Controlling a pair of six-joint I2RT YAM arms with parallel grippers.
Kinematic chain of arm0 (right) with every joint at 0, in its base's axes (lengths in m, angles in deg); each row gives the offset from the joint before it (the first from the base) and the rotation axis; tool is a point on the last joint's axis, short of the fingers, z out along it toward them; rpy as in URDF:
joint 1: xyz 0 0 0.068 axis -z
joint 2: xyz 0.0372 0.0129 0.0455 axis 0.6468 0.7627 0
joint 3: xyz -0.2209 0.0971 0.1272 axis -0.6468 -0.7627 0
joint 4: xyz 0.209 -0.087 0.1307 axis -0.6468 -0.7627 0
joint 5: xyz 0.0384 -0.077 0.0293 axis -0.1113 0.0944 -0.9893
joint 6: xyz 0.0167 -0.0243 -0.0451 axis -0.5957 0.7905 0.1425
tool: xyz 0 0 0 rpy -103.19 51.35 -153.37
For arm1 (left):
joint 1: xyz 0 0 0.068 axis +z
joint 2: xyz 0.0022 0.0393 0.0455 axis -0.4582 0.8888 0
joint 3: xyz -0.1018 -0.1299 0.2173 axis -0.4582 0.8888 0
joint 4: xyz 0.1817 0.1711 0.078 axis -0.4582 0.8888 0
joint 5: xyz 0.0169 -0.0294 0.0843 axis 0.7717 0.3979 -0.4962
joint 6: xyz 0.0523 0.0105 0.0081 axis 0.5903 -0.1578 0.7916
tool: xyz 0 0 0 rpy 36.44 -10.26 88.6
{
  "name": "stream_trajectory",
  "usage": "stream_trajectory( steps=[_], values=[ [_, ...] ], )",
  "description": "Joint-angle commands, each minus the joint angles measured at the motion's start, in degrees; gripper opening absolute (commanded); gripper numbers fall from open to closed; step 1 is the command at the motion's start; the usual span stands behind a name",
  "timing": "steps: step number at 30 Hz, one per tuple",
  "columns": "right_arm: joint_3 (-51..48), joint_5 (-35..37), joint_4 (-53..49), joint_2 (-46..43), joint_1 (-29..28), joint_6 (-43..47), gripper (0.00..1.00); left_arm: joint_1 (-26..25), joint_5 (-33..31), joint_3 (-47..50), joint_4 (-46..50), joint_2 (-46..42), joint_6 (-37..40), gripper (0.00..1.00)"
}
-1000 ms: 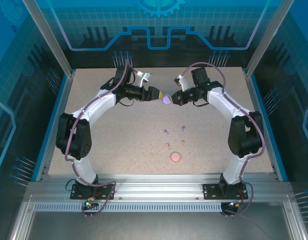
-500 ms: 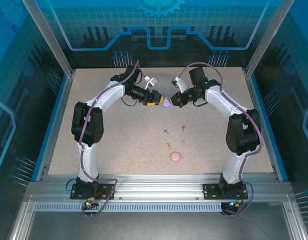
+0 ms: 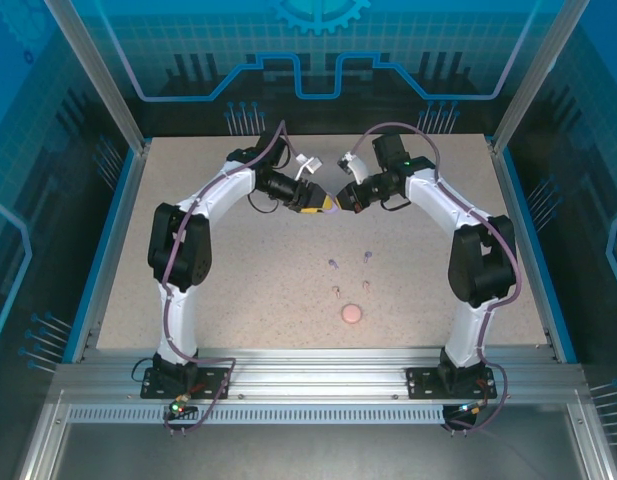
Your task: Insert the wireless bluetooth earbuds into the charging case
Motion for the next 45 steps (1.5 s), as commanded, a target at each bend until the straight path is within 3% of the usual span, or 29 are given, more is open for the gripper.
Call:
stream_trajectory(
  steps=[1, 9, 19, 26, 45],
  values=[
    [2.0, -2.0, -1.3, 0.8, -0.5, 0.5, 0.0, -0.2, 2.5, 0.2, 0.8, 0.3, 0.9, 0.46],
    [2.4, -3.0, -1.3, 1.0, -0.6, 0.2, 0.0, -0.3, 2.5, 0.3, -0.3, 0.6, 0.4, 0.45],
    [3.4, -3.0, -2.5, 1.1, -0.9, 0.6, 0.0, -0.2, 2.6, -0.5, -0.9, 1.0, -0.2, 0.34],
    [3.6, -3.3, -2.8, 1.4, -1.0, 0.9, 0.0, -0.3, 2.4, -1.1, -0.9, 1.5, -0.1, 0.42],
    [3.9, -3.0, -3.0, 2.2, -1.2, 1.1, 0.0, 1.4, 3.4, -1.6, -2.0, 1.3, -0.6, 0.36]
  ],
)
